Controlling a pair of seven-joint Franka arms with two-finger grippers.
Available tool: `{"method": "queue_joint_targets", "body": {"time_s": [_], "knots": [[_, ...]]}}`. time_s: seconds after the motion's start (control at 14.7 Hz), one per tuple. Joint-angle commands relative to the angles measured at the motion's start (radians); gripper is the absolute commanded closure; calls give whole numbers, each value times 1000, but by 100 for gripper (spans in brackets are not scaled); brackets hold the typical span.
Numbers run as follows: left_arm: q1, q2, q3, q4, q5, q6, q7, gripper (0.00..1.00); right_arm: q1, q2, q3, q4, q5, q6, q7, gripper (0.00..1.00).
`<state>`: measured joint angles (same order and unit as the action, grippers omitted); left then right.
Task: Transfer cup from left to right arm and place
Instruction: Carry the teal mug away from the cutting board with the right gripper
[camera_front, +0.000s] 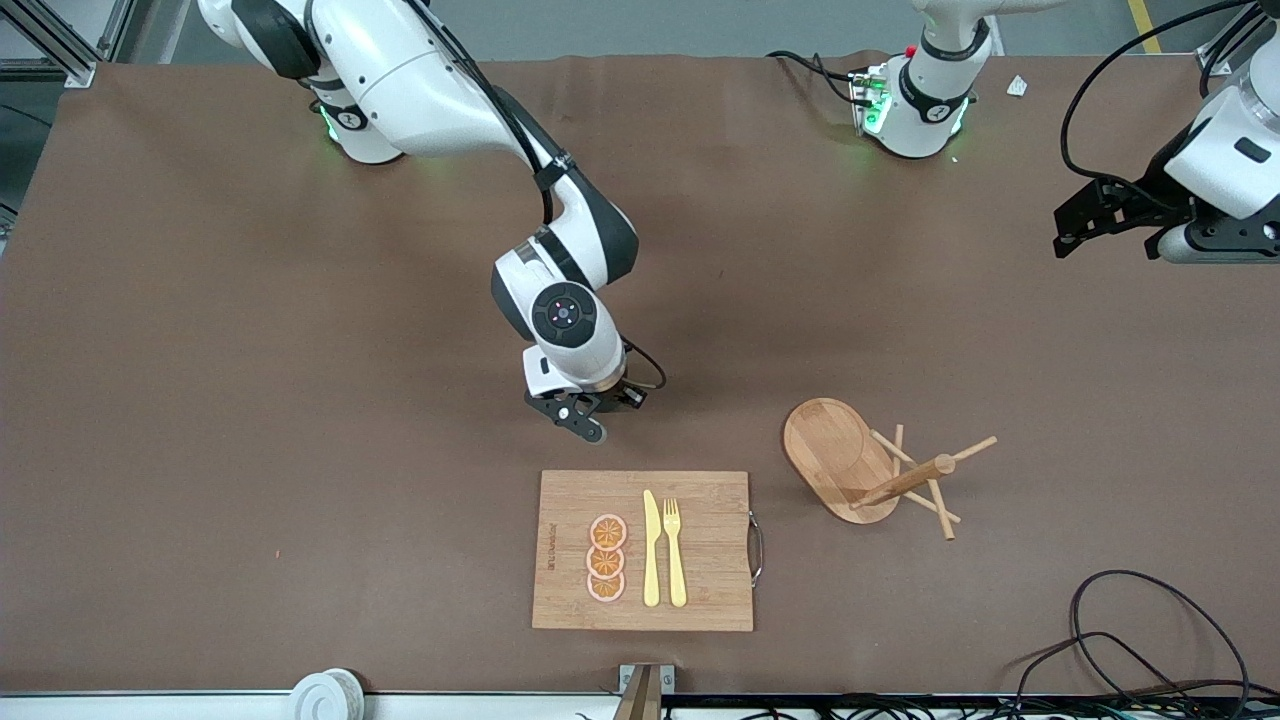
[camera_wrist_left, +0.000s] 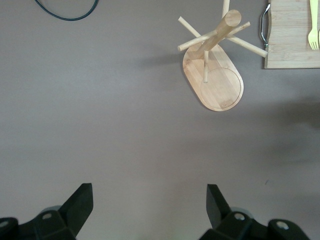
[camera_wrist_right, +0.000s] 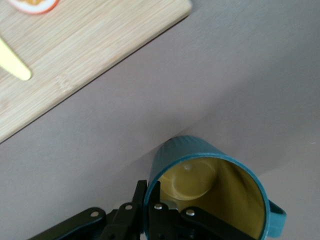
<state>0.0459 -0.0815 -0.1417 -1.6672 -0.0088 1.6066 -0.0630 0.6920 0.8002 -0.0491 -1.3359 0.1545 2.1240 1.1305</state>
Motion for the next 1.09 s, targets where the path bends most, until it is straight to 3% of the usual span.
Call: {"method": "queue_joint_targets", "body": {"time_s": [0.0,0.2,0.54,1.02], "knots": [[8,-15,4,-13,-2,7,19,0,-101,-71,6,-9,16,-126,-191,99],[9,-15,7,-14,-3,15,19,0,-225,-131,0,-12,0,-242,-449,100],[9,-17,8,-13,-3,24,19,0,-451,-141,0,-20,-64,-228,-803,99],[11,-15,11,4,-3,16,15,0,-684,-70,2,-52,-64,-1,-1237,99]]}}
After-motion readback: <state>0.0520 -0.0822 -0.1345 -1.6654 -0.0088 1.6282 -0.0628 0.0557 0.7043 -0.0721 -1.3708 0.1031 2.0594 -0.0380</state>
